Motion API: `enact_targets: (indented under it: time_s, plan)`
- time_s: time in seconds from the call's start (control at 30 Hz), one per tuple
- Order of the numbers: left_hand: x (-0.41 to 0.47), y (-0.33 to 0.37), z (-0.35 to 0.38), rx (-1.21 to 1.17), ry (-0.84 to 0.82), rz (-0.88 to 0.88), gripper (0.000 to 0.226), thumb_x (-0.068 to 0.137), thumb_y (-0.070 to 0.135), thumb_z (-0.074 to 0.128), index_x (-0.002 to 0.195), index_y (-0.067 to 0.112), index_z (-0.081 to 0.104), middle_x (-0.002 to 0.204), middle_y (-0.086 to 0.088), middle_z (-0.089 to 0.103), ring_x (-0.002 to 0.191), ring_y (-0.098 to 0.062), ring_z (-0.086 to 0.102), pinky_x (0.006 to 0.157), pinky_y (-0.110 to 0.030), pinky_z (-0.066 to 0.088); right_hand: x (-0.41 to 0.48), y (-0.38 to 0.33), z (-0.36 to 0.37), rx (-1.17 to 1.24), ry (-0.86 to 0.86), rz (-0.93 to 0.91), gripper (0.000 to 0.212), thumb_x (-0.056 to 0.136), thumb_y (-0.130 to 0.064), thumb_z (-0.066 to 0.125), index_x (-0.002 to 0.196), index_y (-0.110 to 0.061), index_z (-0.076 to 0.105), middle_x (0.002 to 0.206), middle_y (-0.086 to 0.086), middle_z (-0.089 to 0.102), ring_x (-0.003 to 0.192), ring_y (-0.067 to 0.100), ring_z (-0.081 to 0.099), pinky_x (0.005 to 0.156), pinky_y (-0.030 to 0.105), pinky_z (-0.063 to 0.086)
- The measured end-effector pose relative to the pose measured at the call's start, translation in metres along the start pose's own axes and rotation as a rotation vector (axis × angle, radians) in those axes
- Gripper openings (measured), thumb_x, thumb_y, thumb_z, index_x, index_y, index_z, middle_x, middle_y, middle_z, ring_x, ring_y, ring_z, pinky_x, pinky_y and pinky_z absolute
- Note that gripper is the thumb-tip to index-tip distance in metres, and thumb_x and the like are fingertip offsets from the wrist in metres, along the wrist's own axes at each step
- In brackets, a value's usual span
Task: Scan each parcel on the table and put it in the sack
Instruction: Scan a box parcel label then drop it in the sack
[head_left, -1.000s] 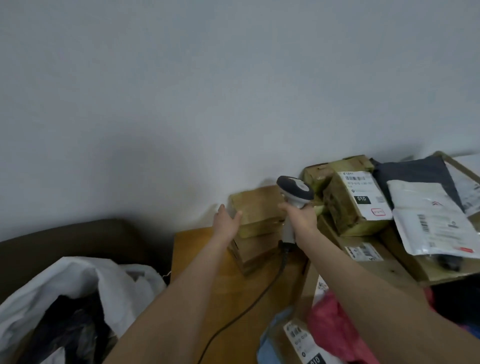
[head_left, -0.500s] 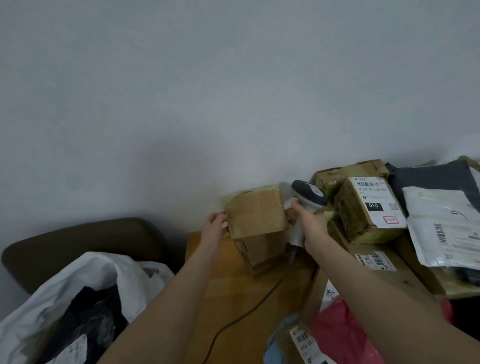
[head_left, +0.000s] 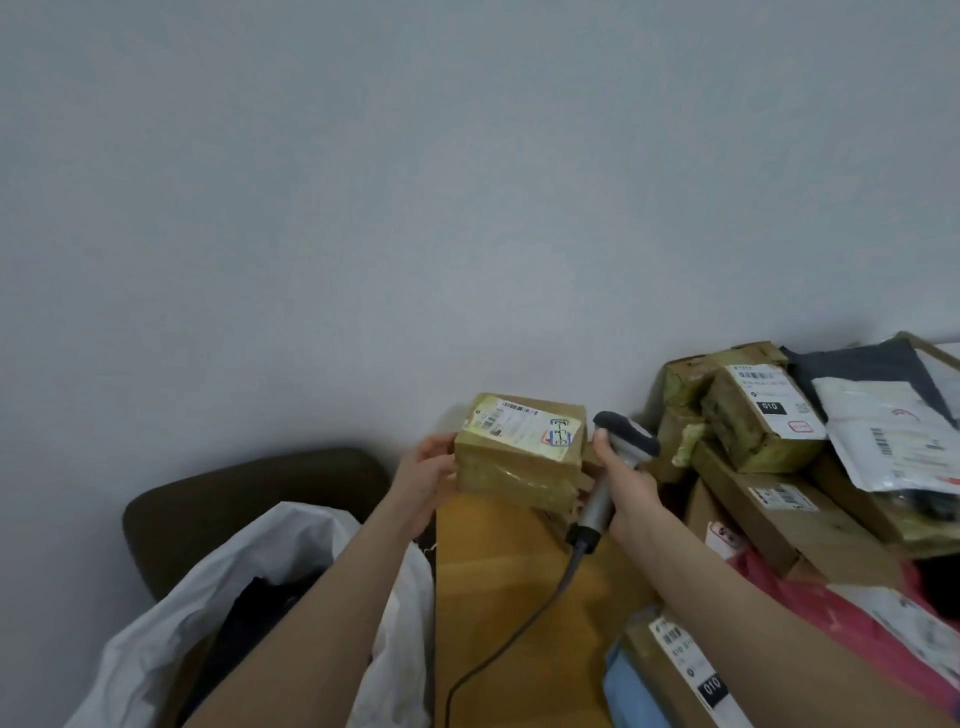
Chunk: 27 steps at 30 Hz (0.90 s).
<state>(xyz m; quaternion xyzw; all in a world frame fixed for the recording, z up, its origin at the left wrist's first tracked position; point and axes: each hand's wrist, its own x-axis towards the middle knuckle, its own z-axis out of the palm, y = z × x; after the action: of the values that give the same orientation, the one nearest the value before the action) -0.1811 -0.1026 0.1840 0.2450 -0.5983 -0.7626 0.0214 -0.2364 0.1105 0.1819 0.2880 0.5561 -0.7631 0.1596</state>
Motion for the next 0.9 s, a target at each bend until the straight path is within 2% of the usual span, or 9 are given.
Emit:
enact_targets:
  time_s: [0.1,0.17,0.27,0.33,0.47,0.57,0.7,0.8,0.9]
  plan:
    - [-0.016,0.004,-0.016,0.045,-0.055,-0.004,0.026,0.093,0.006,0.050,0.116,0.007,0.062,0.117,-0.015,0.064,0.106,-0.028,0.062,0.077,-0.039,0.056,-0.017,0.011,0.007,0.008,-0.032,-0.018,0.044,0.074,-0.035,0.082,0.099,-0.015,0.052,0.092,0.009,0.067,0.082,0.028,0.065,0.068,0.041,0.055]
    - [-0.022,0.008,-0.021,0.042,-0.080,-0.010,0.032,0.096,0.021,0.052,0.122,0.003,0.059,0.120,-0.015,0.064,0.113,-0.031,0.060,0.081,-0.041,0.055,-0.026,0.017,0.010,0.003,-0.048,-0.019,0.048,0.074,-0.030,0.083,0.106,-0.012,0.052,0.095,0.011,0.068,0.084,0.029,0.067,0.068,0.041,0.056]
    - [-0.026,0.012,-0.030,0.032,-0.064,0.026,0.037,0.095,0.024,0.056,0.126,0.002,0.057,0.119,-0.016,0.065,0.113,-0.033,0.061,0.089,-0.045,0.054,-0.035,0.025,0.017,0.009,-0.062,-0.029,0.044,0.075,-0.025,0.082,0.105,-0.012,0.053,0.090,0.009,0.069,0.079,0.026,0.066,0.060,0.036,0.053]
    - [-0.025,0.012,-0.038,0.052,-0.098,0.048,0.037,0.095,0.022,0.057,0.126,0.004,0.058,0.117,-0.013,0.067,0.110,-0.027,0.063,0.085,-0.038,0.056,-0.039,0.027,0.022,0.014,-0.066,-0.038,0.038,0.077,-0.023,0.081,0.100,-0.013,0.053,0.088,0.008,0.068,0.077,0.025,0.066,0.059,0.035,0.052]
    - [-0.028,0.010,-0.043,0.037,-0.161,0.034,0.034,0.093,0.027,0.059,0.126,0.020,0.059,0.111,-0.001,0.071,0.096,-0.012,0.069,0.060,-0.023,0.056,-0.044,0.033,0.030,0.028,-0.073,-0.070,0.030,0.079,-0.018,0.079,0.090,-0.015,0.052,0.086,0.007,0.067,0.076,0.023,0.065,0.057,0.035,0.050]
    - [-0.023,0.005,-0.047,-0.012,-0.149,0.018,0.043,0.088,0.027,0.065,0.130,0.026,0.055,0.113,-0.003,0.069,0.104,-0.020,0.067,0.068,-0.034,0.057,-0.046,0.040,0.032,0.005,-0.100,-0.068,0.028,0.078,-0.015,0.080,0.090,-0.013,0.055,0.086,0.008,0.069,0.079,0.026,0.067,0.061,0.036,0.054]
    - [-0.018,0.011,-0.053,0.139,-0.046,0.016,0.060,0.082,0.022,0.073,0.136,0.024,0.048,0.116,-0.006,0.064,0.099,-0.020,0.066,0.063,-0.027,0.057,-0.039,0.039,0.025,-0.066,-0.075,-0.128,0.026,0.078,-0.013,0.079,0.093,-0.013,0.058,0.087,0.007,0.067,0.078,0.023,0.065,0.065,0.038,0.057]
    - [-0.015,0.012,-0.051,0.126,0.010,0.008,0.076,0.081,0.023,0.074,0.145,0.015,0.033,0.129,-0.013,0.056,0.105,-0.024,0.061,0.069,-0.029,0.056,-0.037,0.042,0.021,-0.151,-0.108,-0.157,0.019,0.079,-0.006,0.077,0.086,-0.014,0.061,0.076,0.004,0.067,0.066,0.017,0.064,0.046,0.025,0.052]
    - [-0.018,0.003,-0.043,0.030,-0.060,-0.013,0.070,0.077,0.025,0.073,0.136,0.000,0.046,0.116,-0.013,0.068,0.103,-0.025,0.067,0.079,-0.030,0.057,-0.034,0.052,0.022,-0.189,-0.105,-0.126,0.018,0.080,-0.001,0.074,0.088,-0.012,0.061,0.079,0.007,0.066,0.071,0.021,0.064,0.060,0.033,0.056]
